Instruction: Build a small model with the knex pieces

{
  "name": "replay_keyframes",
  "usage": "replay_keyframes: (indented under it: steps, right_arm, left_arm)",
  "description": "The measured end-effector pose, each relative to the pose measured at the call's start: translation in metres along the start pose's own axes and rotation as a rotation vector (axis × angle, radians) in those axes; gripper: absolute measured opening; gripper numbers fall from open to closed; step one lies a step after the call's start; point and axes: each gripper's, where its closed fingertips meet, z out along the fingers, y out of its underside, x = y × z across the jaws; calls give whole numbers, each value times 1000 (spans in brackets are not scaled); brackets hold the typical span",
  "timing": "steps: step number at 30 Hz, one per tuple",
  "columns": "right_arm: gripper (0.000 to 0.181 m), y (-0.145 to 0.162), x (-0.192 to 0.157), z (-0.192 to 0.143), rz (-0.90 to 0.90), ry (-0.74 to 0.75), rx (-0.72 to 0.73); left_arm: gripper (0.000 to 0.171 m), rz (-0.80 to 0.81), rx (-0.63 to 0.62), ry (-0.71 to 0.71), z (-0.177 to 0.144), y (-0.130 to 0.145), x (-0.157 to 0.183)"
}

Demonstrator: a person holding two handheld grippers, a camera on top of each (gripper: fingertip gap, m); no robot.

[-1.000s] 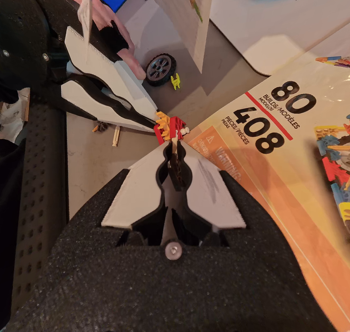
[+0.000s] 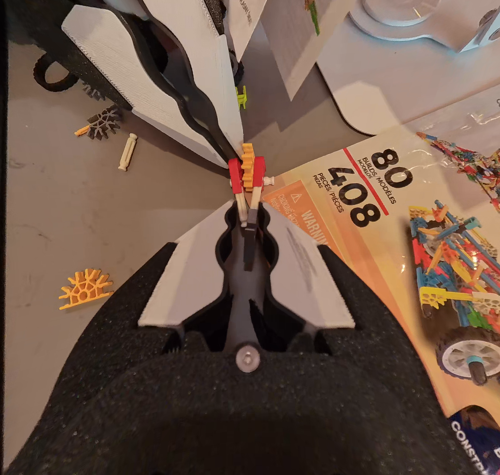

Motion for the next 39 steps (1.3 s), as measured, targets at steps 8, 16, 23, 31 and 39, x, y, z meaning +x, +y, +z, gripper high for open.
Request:
replay_keyframes:
  steps: [8,16,23,31,39]
  right_arm:
    - [12,-2,0,1,103,-46,32]
    - [12,-8,-3,-2,247,-128,90]
    - [11,-11,-3,-5,330,-159,119]
    - [11,-11,-5,-3,356,-171,112]
    - [10,-9,-7,0,333,-160,86]
  left_arm:
    - [6,25,19,-63,1,0,-3]
    - [31,252,-7,-285,0,-2,0]
    - [24,421,-87,-479,2,-3,-13]
    - [24,475,-115,-534,8,2,-18]
    - [23,472,-133,-510,10,4,-16]
